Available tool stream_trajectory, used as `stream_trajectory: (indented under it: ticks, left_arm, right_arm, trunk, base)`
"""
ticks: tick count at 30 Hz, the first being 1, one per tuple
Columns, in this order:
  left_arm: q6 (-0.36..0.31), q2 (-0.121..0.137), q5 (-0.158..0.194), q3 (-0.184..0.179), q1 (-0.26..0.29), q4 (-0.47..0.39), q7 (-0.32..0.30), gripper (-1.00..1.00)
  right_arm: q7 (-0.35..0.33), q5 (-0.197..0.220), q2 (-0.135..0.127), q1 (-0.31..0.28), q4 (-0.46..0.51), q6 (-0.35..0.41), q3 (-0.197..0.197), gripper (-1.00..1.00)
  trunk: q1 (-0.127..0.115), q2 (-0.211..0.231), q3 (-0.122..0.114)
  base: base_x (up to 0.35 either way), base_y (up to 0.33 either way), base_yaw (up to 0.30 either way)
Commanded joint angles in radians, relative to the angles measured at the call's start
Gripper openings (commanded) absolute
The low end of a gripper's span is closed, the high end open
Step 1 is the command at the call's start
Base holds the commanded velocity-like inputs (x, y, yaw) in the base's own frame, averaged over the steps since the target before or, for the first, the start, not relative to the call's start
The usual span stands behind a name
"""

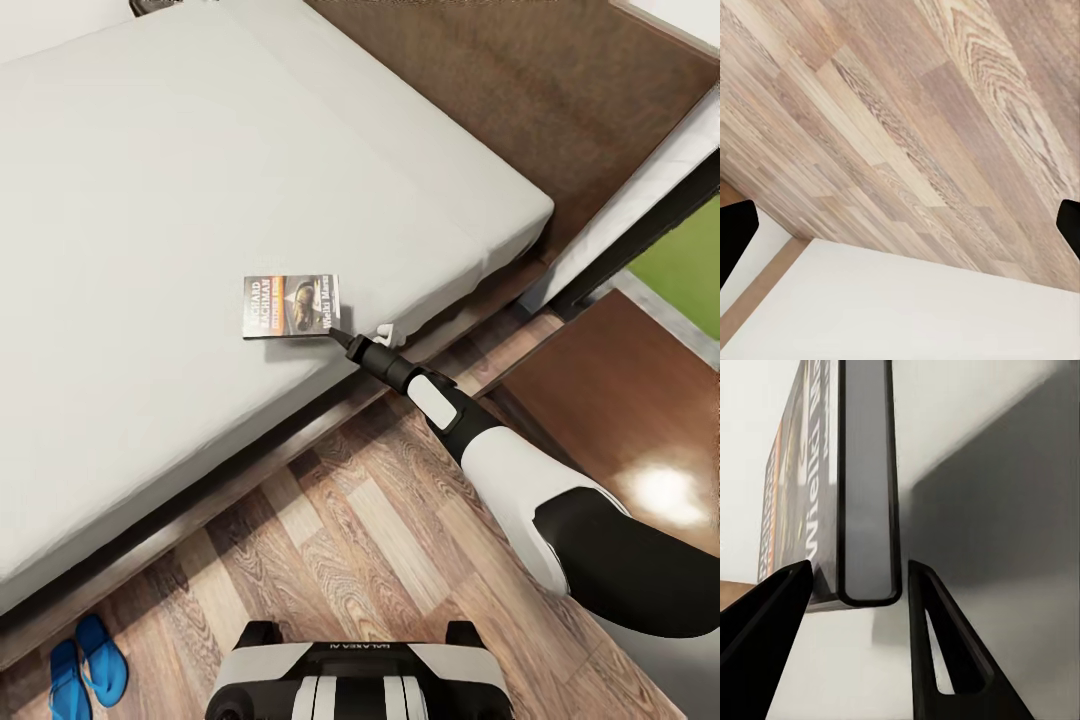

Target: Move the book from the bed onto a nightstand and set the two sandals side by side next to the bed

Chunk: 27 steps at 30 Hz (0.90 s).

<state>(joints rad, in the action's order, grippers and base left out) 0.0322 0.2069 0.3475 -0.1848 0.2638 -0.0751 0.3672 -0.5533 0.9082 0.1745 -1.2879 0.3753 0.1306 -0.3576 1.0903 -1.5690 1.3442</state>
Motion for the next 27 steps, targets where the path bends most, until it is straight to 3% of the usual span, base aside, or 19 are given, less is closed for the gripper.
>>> stream_trajectory:
  ticks: [1, 17, 27]
  left_arm:
    - [0.003, 0.000, 0.011, -0.008, 0.000, 0.000, 0.003, 1.00]
    - [-0.002, 0.001, 0.011, -0.005, 0.000, 0.001, 0.006, 1.00]
    - [-0.004, 0.009, 0.014, -0.003, 0.000, 0.003, 0.090, 1.00]
  right_arm:
    - [-0.002, 0.009, 0.000, -0.001, -0.001, 0.006, -0.001, -1.00]
    - [-0.002, 0.007, 0.000, -0.001, -0.002, 0.015, -0.002, -1.00]
    - [-0.003, 0.003, 0.000, -0.001, -0.003, 0.143, -0.002, -1.00]
  trunk:
    - [-0.004, 0.007, -0.003]
    - [-0.065, 0.119, -0.053]
    - [-0.104, 0.189, -0.084]
  base:
    - [0.000, 0.000, 0.000]
    - [0.000, 0.000, 0.000]
    - [0.000, 0.000, 0.000]
